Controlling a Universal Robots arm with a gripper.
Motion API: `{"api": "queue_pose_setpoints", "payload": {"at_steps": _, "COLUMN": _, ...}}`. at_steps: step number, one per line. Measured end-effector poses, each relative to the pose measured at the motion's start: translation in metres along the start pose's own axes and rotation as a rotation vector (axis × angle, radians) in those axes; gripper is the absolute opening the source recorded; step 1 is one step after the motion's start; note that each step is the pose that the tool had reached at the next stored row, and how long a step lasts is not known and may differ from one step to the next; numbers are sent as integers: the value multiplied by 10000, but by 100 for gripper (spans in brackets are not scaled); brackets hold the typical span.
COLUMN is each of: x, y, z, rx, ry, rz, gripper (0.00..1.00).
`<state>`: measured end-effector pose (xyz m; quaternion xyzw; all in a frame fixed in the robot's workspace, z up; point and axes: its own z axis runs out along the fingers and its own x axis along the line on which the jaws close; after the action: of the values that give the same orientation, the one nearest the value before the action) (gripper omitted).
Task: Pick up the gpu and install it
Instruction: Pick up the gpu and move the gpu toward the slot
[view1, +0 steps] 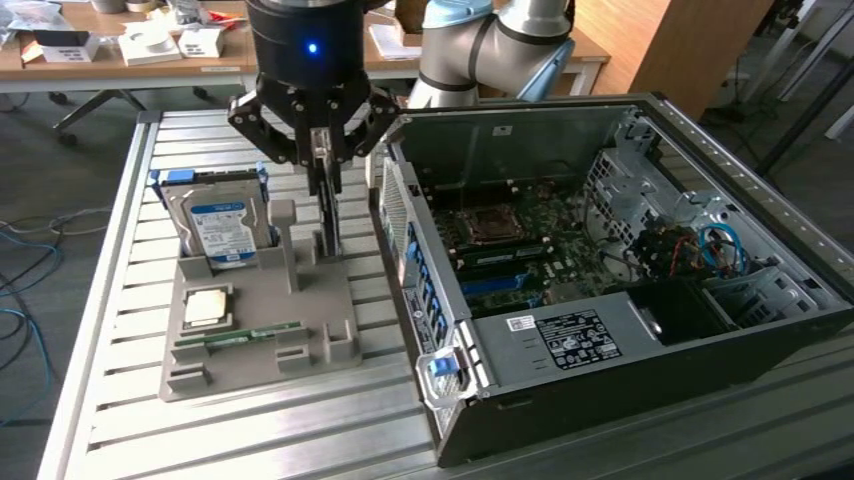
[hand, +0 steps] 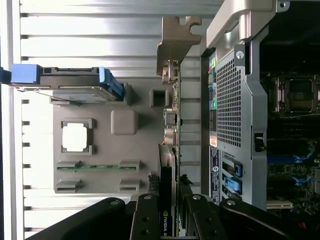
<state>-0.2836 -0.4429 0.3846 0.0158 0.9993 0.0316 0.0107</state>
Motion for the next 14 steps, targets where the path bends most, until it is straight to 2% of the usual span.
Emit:
{"api": "queue_pose_setpoints", "payload": {"at_steps": 7, "x": -5, "y": 13, "z": -210, "rx": -57, "ry": 3, "rz": 2, "gripper": 26}}
{"api": "queue_pose_setpoints", "payload": {"at_steps": 14, "x": -8, "y": 24, "z": -373, "rx": -91, "ry": 4, "rz": 2, "gripper": 26}}
